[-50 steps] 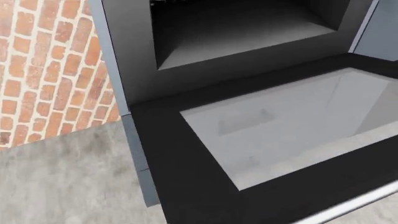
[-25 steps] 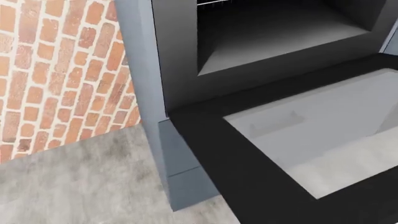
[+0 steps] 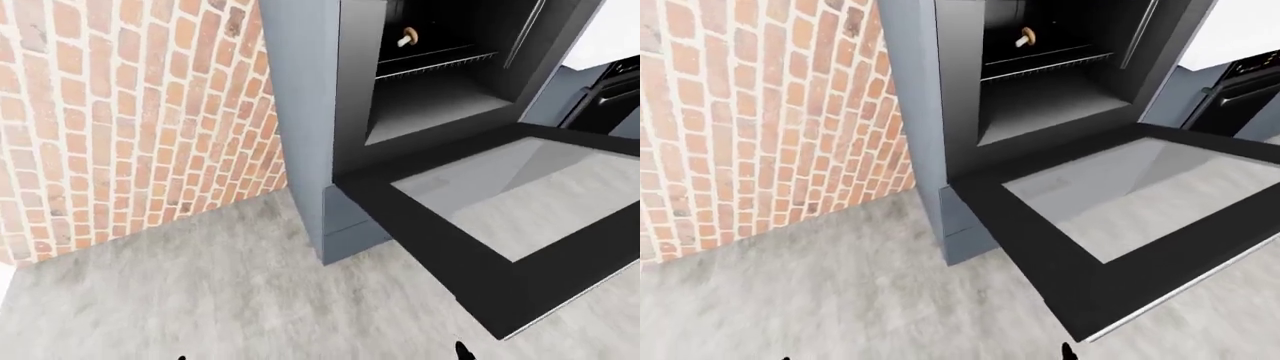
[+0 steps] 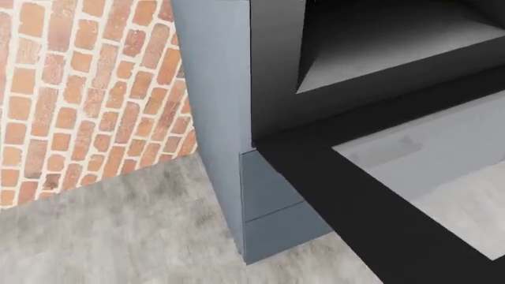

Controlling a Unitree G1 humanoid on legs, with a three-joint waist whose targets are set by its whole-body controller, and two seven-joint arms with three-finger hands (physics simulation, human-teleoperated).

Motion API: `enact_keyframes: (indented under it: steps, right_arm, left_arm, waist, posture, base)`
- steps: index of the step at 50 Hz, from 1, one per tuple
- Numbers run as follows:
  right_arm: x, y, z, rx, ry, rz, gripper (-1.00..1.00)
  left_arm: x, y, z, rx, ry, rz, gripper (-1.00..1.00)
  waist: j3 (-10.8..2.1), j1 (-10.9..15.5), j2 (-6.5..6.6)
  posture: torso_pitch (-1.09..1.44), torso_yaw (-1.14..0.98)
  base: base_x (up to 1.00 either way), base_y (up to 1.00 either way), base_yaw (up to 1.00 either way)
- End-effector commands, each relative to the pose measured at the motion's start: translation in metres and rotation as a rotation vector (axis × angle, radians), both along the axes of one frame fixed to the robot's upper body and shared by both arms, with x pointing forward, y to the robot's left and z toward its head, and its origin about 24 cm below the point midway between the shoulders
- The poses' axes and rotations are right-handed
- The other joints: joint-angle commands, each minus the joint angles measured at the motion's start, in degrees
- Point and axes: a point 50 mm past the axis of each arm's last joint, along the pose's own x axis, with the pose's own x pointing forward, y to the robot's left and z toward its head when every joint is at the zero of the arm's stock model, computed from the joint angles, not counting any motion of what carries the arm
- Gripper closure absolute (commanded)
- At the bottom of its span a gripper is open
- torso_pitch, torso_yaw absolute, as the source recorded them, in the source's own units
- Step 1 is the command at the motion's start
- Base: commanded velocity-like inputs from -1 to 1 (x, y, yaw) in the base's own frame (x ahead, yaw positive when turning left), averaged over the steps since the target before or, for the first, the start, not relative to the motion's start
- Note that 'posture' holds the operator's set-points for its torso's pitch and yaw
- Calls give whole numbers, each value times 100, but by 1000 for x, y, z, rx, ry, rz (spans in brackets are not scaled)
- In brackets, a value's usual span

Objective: Close the oven door.

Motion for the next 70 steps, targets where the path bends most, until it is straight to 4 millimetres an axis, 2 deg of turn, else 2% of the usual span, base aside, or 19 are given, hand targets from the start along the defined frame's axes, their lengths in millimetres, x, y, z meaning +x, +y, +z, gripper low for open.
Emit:
enact_keyframes:
  steps: [1,5,6,8,9,16,30,31,33,38,46,48,52,55,58,59,60,64,70]
  right_arm:
    - [7,-10,7,-49,-57,-6,-100]
    - [5,-9,9,-86,-98,-37,-100]
    - [7,-7,18,-138,-200,16,-100]
    - [5,-10,15,-125,-167,-22,-100]
    - [7,-8,20,-237,-207,26,-100]
    - [3,-14,15,-123,-157,-54,-100]
    - [0,-15,11,-92,-103,-81,-100]
    - [0,-15,10,-88,-102,-81,-100]
    - [0,-16,10,-87,-102,-83,-100]
    - [-1,-14,9,-72,-97,-78,-100]
    - [-1,-13,8,-49,-92,-78,-100]
    - [-2,-13,8,-47,-92,-79,-100]
    - [-2,-12,8,-39,-91,-80,-100]
    - [-2,-12,8,-35,-91,-79,-100]
    - [-2,-12,8,-32,-89,-78,-100]
    - [-2,-12,8,-32,-89,-78,-100]
    - [-2,-12,8,-31,-89,-78,-100]
    - [-2,-12,8,-28,-89,-78,-100]
    - [-1,-12,7,-22,-89,-75,-100]
  left_arm:
    - [5,1,2,6,-24,-14,-100]
    - [4,0,2,6,-22,-15,-100]
    - [4,0,2,6,-22,-15,-100]
    - [3,0,2,7,-21,-16,-100]
    - [3,0,2,7,-21,-16,-100]
    - [3,1,2,8,-17,-19,-100]
    - [4,0,2,5,-19,-20,-100]
    - [4,0,2,6,-19,-20,-100]
    - [4,0,2,6,-19,-20,-100]
    - [3,-1,2,5,-18,-21,-100]
    - [3,0,2,6,-17,-18,-100]
    - [3,0,2,6,-17,-18,-100]
    - [3,0,2,6,-17,-17,-100]
    - [3,1,2,6,-16,-17,-100]
    - [3,1,2,7,-16,-17,-100]
    - [3,1,2,6,-17,-17,-100]
    - [3,0,2,6,-16,-17,-100]
    - [3,0,2,6,-18,-16,-100]
    - [4,0,2,5,-18,-16,-100]
  waist:
    - [-26,-15,-36]
    - [-9,-11,-282]
    - [-20,-2,-362]
    - [-74,19,-580]
    - [-56,30,-503]
    - [-187,15,-368]
    - [-269,-13,-306]
    - [-366,-27,-296]
    - [-249,-12,-248]
    - [-209,-16,-160]
    - [-167,-70,-315]
    - [-231,-72,-308]
    - [-162,-110,-287]
    - [-164,-97,-185]
    - [-132,-22,119]
    - [-172,-27,143]
    - [-153,55,-7]
    - [-172,24,33]
    - [-181,1,-243]
  posture:
    - [0,0]
    - [0,0]
    - [0,0]
    - [0,0]
    - [0,0]
    - [0,0]
    - [0,0]
    - [0,0]
    - [0,0]
    - [0,0]
    - [0,0]
    - [0,0]
    - [0,0]
    - [0,0]
    - [0,0]
    - [0,0]
    - [0,0]
    - [0,0]
    - [0,0]
  base:
    - [0,0,0]
    - [0,0,0]
    - [0,0,0]
    - [0,0,0]
    - [0,0,0]
    - [0,0,0]
    - [0,0,0]
    - [0,0,-19]
    - [0,0,-23]
    - [0,0,-23]
    - [-3,0,-25]
    - [-11,0,-35]
    - [-11,0,-35]
    - [-13,0,-40]
    - [-16,0,-45]
    - [-17,0,-45]
    - [-18,0,-45]
    - [-18,0,-45]
    - [-19,0,-45]
